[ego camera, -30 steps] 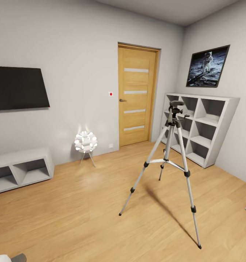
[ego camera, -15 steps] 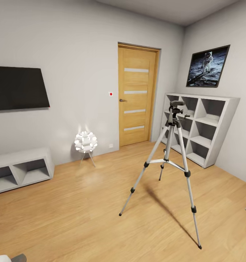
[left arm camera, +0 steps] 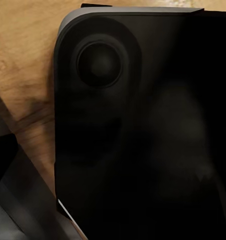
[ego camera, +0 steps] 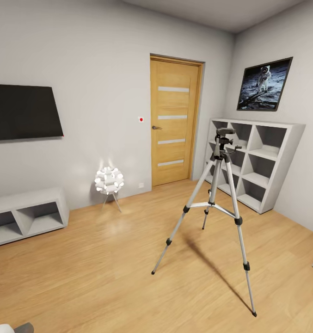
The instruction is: Attach the digital camera to the camera tripod in the bedroom.
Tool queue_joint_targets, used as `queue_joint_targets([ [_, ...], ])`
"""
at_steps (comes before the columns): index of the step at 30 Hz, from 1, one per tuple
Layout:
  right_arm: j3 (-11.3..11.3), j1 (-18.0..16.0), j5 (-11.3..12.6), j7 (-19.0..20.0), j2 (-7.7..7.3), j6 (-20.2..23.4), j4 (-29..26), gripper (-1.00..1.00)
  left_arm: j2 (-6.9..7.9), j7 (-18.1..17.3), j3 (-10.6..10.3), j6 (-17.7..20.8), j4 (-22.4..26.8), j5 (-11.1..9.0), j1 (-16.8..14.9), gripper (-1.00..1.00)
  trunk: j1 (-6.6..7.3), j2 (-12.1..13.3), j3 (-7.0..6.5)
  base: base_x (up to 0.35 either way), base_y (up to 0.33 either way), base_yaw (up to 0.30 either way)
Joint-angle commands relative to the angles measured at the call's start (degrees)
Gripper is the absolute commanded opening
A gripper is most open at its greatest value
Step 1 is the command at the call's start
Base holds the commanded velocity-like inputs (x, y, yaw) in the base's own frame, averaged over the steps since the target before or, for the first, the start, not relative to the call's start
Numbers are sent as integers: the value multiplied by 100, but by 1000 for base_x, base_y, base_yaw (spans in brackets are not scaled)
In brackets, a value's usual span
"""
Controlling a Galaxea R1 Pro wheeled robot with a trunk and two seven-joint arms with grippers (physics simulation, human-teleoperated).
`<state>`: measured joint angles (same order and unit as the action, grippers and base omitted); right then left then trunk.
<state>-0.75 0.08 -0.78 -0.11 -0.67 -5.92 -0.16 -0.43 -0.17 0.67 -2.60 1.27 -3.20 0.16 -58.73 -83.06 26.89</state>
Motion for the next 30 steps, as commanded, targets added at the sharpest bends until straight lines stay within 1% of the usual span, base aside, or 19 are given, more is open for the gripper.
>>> queue_joint_targets([
  [1,-4,1,-19,-2,-3,-17,-3,100,-1,-3,2,-10,7,-33,2,100,0,-2,4,0,0,0],
  [3,-1,1,-48,-4,-14,-18,-7,100,-1,-6,-6,-11,9,-33,2,100,0,-2,4,0,0,0],
  [6,3,1,-168,18,-86,-3,-105,100,16,2,-17,-4,42,-37,2,100,0,-2,4,0,0,0],
  [7,4,-6,-279,41,-131,22,-270,100,50,11,-23,21,154,-38,-6,100,0,-2,4,0,0,0],
  [10,7,-29,-475,71,-196,168,-707,100,146,21,-24,139,520,-53,-8,100,0,-2,4,0,0,0],
  [11,30,-187,-633,92,-288,810,-1613,100,309,29,-21,733,1277,-180,-5,100,0,-2,4,0,0,0],
  [13,52,-307,-662,95,-315,1321,-2136,100,412,31,-19,1272,1759,-309,-15,100,0,-2,4,0,0,0],
  [15,71,-453,-657,96,-330,1888,-2651,100,535,29,-17,1912,2302,-475,-42,100,0,-2,4,0,0,0],
  [18,119,-753,-547,110,-328,2690,-3349,100,756,27,-3,2884,3194,-774,-150,100,0,-2,4,0,0,0],
  [20,165,-994,-391,133,-328,3140,-3710,100,915,20,25,3442,3769,-1007,-266,100,0,-2,4,0,0,0],
  [22,206,-1253,-183,169,-335,3506,-3971,100,1062,16,66,3883,4287,-1269,-424,100,0,-2,4,0,0,0],
  [25,239,-1655,165,227,-340,3892,-4200,100,1215,15,123,4364,4876,-1702,-757,100,0,-2,4,0,0,0],
  [26,250,-1913,357,259,-344,4054,-4289,100,1274,19,147,4595,5138,-1985,-1040,100,0,-2,4,0,0,0],
  [30,257,-2372,616,331,-357,4268,-4421,100,1329,20,173,4953,5403,-2459,-1650,100,0,-2,4,0,0,0],
])
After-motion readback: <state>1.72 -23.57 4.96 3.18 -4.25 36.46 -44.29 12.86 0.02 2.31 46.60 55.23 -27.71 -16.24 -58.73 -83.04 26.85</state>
